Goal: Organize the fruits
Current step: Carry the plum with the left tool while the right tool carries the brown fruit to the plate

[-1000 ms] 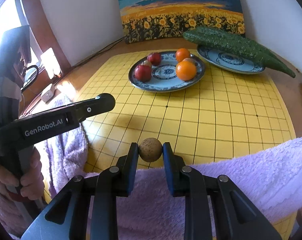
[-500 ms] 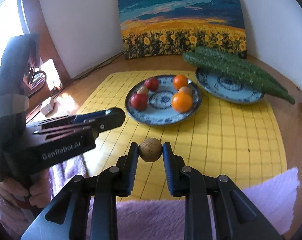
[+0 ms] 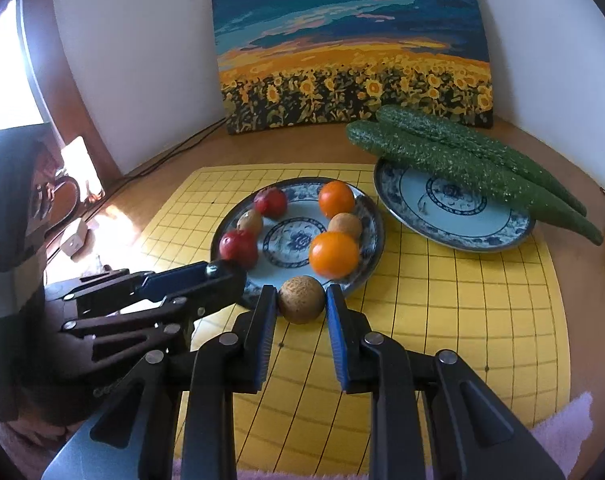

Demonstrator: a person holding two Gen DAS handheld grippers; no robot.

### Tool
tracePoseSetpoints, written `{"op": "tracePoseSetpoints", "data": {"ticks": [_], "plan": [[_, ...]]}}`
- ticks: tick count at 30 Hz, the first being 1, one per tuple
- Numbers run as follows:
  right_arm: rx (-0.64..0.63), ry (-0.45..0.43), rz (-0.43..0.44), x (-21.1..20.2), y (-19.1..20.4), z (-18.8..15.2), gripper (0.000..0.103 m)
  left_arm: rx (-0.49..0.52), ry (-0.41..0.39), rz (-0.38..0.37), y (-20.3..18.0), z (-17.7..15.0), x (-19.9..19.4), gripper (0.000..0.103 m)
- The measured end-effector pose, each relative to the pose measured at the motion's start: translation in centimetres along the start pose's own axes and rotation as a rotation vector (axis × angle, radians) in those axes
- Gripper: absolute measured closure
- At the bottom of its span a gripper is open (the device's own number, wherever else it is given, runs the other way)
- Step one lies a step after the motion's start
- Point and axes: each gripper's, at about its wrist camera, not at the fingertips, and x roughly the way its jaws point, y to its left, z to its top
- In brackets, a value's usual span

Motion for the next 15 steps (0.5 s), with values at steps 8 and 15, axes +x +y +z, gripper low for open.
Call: {"op": "tracePoseSetpoints", "data": {"ticks": [8,15], "plan": [[0.014,0.013,0.011,1.4,-0.5,0.2,0.077,-0.001,0.003,0.002,0.0,0.1,0.4,0.074],[0.016,0.029,0.008,2.1,-0.8,0.1,0.077,0.0,0.001,0.003,0.0,0.1,0.4,0.074]]}}
